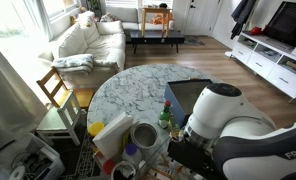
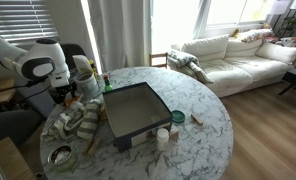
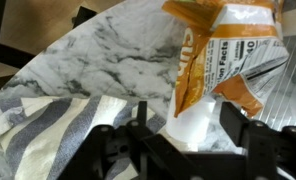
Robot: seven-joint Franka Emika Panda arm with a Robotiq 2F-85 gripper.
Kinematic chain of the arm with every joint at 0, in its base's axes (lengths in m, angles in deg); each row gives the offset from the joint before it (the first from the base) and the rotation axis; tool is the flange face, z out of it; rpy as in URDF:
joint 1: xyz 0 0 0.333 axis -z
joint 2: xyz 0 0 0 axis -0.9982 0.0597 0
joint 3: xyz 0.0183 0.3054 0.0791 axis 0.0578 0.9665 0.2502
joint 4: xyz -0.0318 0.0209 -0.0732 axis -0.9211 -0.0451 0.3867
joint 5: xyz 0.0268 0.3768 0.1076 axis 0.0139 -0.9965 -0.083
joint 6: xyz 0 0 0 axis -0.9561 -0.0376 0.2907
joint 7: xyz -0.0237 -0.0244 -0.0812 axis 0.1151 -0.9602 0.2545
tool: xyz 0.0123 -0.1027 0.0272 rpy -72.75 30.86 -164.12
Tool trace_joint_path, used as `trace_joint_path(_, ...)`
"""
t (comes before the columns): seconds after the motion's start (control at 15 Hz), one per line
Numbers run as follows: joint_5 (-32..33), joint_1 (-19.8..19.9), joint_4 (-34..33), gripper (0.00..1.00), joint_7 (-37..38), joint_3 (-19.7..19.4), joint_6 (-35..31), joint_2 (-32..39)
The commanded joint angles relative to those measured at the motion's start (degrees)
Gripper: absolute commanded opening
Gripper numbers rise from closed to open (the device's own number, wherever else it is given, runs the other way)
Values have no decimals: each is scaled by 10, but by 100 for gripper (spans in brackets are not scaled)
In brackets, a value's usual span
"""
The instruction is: Wrap the Cheetos packet in the striped cloth then put them in the box
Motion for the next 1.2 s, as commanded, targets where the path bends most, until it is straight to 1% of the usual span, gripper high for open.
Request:
trace_joint_path(0.0, -11, -14, 5, 47, 16, -16, -12, 2)
trace_joint_path(0.2, -10, -14, 5, 40, 23, -20, -12, 2)
trace_joint_path(0.47, -16, -14, 2, 41, 25, -21, -12, 5)
trace_joint_path(0.53, -17, -14, 1, 48, 25, -21, -11, 6)
trace_joint_path(0.6, -18, -15, 0, 62, 26, -20, -11, 7)
trace_joint_path(0.73, -21, -16, -4, 73, 27, -20, -9, 9)
trace_joint_path(0.8, -21, -17, -7, 64, 30, -20, -6, 11)
trace_joint_path(0.87, -19, -17, -7, 49, 33, -21, -5, 12)
trace_joint_path(0.93, -18, -18, -8, 40, 37, -22, -3, 13)
trace_joint_path(1.0, -18, -18, -8, 38, 41, -22, -2, 14)
trace_joint_path(1.07, -20, -18, -8, 32, 43, -23, -1, 15)
trace_joint_path(1.13, -21, -18, -8, 21, 46, -23, -1, 16)
